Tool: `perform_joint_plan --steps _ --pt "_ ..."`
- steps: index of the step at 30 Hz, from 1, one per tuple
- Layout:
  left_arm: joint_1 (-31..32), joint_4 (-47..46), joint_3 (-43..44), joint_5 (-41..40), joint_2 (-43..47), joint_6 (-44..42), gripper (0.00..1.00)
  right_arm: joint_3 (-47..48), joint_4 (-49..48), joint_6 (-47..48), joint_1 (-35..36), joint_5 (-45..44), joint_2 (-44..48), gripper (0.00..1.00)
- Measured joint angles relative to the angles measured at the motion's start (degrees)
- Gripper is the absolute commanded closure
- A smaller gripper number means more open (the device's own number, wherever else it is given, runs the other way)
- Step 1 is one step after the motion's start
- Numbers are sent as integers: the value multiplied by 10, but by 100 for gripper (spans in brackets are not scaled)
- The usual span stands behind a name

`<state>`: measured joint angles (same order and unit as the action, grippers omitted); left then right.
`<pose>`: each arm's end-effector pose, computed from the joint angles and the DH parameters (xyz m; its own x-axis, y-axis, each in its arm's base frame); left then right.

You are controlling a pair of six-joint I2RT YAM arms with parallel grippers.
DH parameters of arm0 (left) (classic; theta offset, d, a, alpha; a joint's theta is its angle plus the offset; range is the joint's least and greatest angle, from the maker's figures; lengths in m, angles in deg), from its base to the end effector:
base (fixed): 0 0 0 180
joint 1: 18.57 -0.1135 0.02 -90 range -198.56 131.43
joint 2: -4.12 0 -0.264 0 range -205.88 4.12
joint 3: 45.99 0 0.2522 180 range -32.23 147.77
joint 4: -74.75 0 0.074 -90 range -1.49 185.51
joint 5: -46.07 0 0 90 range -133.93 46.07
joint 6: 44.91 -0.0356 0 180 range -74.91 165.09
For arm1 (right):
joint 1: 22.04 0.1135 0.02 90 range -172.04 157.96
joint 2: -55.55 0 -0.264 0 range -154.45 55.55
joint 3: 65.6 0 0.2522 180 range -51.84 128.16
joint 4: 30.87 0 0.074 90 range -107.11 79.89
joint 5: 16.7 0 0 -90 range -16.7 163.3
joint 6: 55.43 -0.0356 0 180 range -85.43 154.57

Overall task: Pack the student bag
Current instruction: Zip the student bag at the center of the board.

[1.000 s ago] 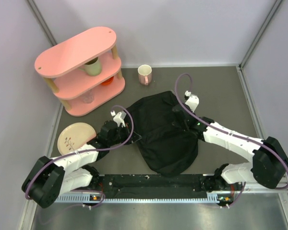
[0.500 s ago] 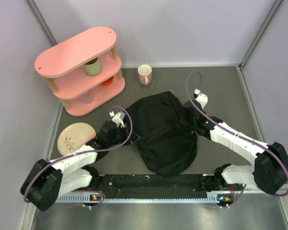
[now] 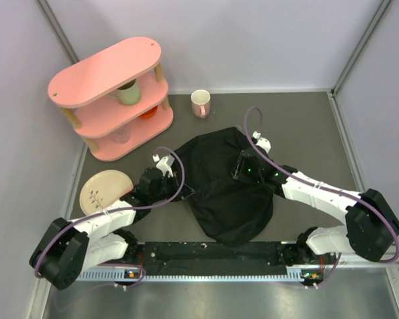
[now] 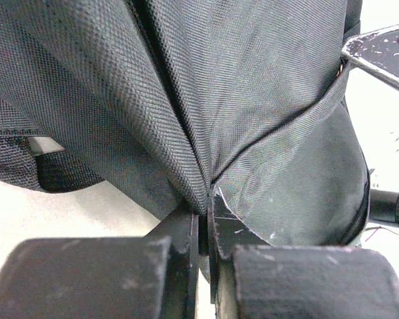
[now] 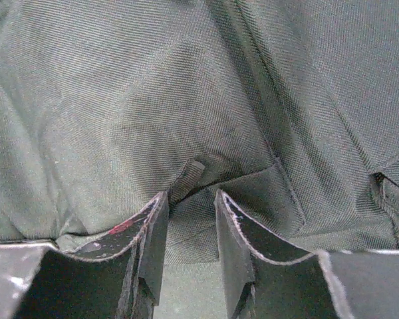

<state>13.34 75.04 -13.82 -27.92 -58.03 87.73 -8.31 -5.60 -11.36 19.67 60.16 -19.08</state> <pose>0.1719 -0.1186 0.1663 -0.7959 -0.2714 -0.5412 0.2327 0.6881 -0.6873 0.2075 0.1741 0.2193 -0.7273 0.2890 -0.6225 -0.0007 0.9067 0.4217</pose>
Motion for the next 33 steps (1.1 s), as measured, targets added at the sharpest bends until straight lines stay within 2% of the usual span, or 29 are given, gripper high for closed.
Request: perform_joint_plan --steps 24,33 --pt "-2 -15 3 11 -26 -8 100 7 -32 -21 2 -8 -41 67" --pt "-4 -15 3 8 -27 -9 100 8 -80 -22 1 -8 -63 69"
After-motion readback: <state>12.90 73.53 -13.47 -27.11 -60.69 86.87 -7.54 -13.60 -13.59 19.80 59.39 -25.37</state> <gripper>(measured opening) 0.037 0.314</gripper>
